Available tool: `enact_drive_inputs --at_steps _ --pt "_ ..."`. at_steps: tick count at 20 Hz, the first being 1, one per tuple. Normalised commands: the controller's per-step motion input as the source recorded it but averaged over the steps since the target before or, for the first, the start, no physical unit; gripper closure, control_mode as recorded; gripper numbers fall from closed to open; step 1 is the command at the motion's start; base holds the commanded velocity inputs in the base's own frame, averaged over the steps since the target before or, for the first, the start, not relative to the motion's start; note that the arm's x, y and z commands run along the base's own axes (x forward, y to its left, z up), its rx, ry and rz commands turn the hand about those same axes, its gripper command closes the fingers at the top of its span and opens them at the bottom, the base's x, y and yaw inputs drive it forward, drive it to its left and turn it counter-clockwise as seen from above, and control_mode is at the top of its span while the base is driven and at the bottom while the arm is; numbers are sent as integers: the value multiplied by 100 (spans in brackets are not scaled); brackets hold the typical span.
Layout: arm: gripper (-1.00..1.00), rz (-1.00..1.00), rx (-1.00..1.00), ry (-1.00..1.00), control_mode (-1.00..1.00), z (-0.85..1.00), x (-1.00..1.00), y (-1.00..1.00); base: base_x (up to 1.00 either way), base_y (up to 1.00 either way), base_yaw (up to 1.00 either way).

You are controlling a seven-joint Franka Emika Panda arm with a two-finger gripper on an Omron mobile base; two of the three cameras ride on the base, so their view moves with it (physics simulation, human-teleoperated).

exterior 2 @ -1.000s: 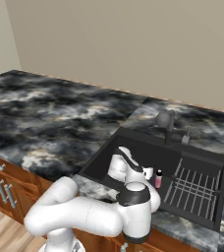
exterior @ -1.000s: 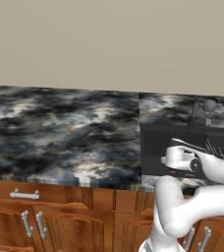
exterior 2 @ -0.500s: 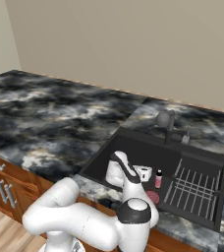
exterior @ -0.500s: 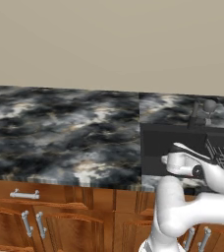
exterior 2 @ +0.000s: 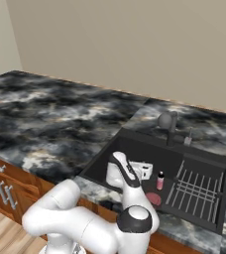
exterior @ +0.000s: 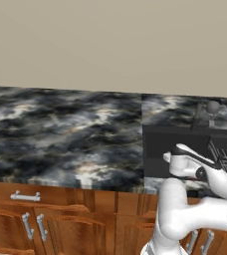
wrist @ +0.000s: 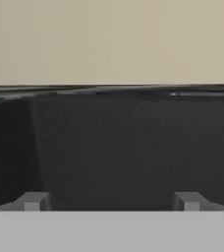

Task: Place the large bottle from the dining counter next to the other large bottle outside the sink, and place the small bottle from the dining counter next to the other small bottle inside the sink.

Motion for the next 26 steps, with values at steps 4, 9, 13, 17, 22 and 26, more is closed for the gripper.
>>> enact_drive_inputs --at_steps 4,9,13,17,22,26 --pt "-100 0 3 0 -100 80 -49 0 0 0 0" --pt "-100 0 5 0 -100 90 -65 0 0 0 0" --pt "-100 0 5 0 -100 98 -80 0 0 0 0" --pt "-100 0 5 5 -100 83 -98 6 0 0 0" --pt "-100 0 7 11 -100 90 -99 11 0 0 0" --pt "-100 1 9 11 -100 94 -99 8 0 0 0"
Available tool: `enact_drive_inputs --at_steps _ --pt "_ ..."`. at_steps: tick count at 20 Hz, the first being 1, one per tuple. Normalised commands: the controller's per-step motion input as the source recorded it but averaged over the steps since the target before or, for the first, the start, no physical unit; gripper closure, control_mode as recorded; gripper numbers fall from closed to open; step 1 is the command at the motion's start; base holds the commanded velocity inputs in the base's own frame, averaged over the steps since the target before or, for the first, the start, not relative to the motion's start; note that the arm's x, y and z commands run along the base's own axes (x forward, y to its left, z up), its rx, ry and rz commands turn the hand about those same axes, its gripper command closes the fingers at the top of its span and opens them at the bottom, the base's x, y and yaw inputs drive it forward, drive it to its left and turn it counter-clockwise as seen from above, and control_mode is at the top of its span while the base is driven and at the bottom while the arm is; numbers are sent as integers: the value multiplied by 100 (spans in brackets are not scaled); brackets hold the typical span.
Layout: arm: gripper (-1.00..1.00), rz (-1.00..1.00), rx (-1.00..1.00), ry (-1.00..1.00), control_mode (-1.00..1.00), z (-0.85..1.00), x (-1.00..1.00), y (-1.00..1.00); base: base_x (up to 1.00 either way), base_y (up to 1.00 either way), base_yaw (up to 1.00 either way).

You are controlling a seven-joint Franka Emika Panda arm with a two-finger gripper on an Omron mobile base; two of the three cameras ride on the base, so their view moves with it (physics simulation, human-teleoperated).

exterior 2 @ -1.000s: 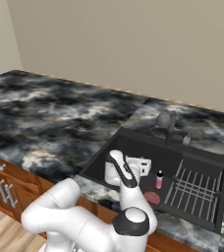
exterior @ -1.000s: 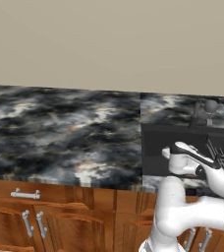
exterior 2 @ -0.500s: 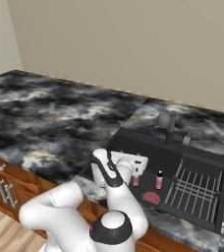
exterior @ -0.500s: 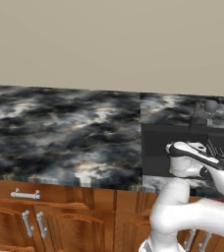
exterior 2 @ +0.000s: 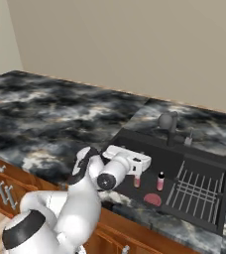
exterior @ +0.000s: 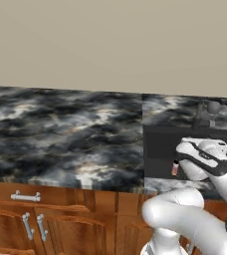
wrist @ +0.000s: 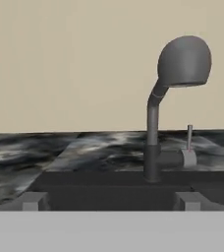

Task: Place the large bottle from the dining counter next to the other large bottle outside the sink, and place the small bottle from the dining counter next to the other small bottle inside the sink.

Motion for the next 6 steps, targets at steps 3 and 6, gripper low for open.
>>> enact_drive_inputs --at_steps 3,6 --pt "-100 1 8 11 -100 96 -98 8 0 0 0" --pt "-100 3 6 15 -100 89 -97 20 0 0 0"
